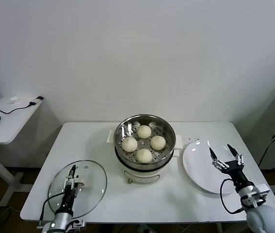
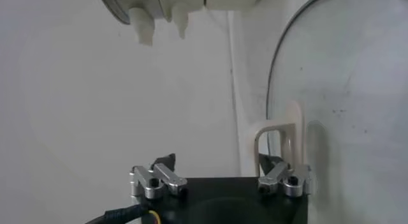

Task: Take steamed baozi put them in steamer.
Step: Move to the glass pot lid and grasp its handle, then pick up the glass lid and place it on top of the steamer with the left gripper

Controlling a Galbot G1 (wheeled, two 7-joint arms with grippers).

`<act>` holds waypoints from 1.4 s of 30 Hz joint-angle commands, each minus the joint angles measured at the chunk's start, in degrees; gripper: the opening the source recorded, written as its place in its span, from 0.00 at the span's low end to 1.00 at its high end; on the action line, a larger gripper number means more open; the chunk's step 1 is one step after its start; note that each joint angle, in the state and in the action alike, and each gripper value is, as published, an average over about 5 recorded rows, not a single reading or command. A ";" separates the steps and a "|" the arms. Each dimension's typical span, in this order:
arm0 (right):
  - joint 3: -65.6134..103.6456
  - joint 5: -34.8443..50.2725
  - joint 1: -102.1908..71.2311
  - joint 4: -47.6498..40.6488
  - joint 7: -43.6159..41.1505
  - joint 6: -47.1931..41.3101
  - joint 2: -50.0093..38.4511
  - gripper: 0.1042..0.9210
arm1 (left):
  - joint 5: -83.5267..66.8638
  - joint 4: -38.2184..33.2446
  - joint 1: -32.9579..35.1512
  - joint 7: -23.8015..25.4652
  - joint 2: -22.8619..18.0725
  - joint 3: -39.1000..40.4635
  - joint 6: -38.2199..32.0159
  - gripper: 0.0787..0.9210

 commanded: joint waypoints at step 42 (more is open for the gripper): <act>-1.75 -3.73 6.47 -6.68 -0.16 0.85 -0.51 0.88 | -15.15 -37.00 6.91 16.49 19.34 16.10 38.22 0.08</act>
